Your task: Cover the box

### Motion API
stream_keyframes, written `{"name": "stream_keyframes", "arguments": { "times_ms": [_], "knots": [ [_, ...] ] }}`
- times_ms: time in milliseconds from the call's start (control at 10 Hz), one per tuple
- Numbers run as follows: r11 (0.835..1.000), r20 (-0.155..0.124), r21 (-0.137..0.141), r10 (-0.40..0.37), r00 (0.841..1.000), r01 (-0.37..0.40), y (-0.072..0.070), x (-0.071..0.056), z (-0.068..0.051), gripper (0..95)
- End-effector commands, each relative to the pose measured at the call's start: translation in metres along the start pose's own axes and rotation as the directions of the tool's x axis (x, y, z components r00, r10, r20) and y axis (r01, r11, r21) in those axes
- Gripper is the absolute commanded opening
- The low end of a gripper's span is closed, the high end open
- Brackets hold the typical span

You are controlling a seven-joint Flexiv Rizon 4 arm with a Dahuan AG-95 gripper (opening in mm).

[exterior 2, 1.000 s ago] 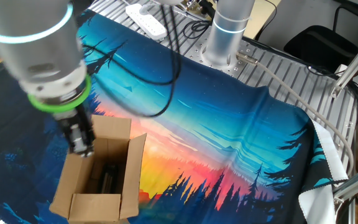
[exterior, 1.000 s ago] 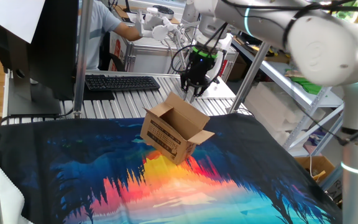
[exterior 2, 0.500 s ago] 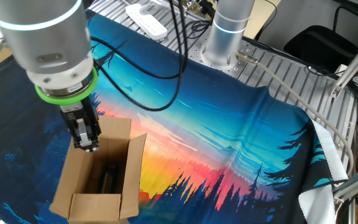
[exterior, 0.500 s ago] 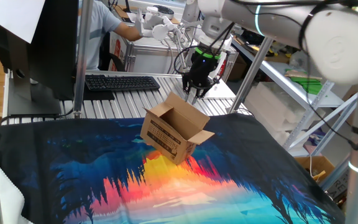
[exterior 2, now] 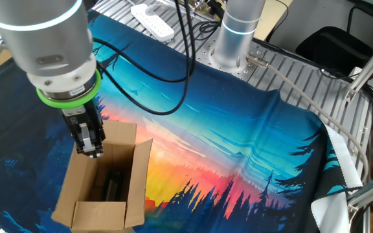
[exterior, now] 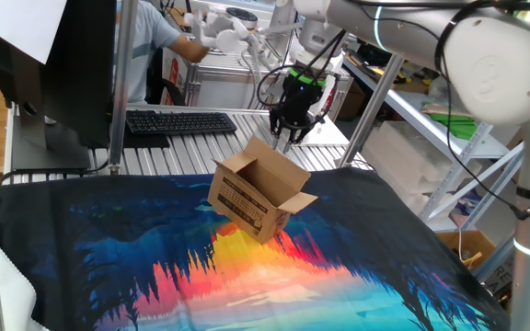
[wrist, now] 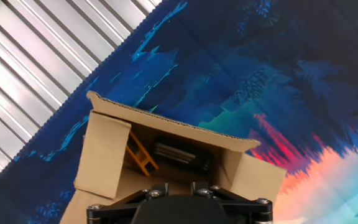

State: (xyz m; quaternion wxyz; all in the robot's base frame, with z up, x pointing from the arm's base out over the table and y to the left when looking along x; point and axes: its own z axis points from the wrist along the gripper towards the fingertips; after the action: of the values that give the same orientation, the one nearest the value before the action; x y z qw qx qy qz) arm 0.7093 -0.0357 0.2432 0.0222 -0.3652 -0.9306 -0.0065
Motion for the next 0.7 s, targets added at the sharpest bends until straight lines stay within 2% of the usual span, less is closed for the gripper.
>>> {"name": "stream_keyframes", "arguments": {
  "times_ms": [100,200,500,700],
  "knots": [
    [0.998,-0.019,-0.004,-0.055,0.998,0.055,0.0006,-0.0009,-0.0005,19.0],
    [0.998,-0.018,-0.004,-0.061,0.998,0.061,0.0006,-0.0009,-0.0005,19.0],
    [0.996,0.006,-0.022,-0.092,0.996,0.092,0.0006,-0.0009,-0.0005,19.0],
    [0.995,0.013,-0.011,-0.104,0.995,0.104,0.0020,-0.0006,0.0027,19.0]
  ]
}}
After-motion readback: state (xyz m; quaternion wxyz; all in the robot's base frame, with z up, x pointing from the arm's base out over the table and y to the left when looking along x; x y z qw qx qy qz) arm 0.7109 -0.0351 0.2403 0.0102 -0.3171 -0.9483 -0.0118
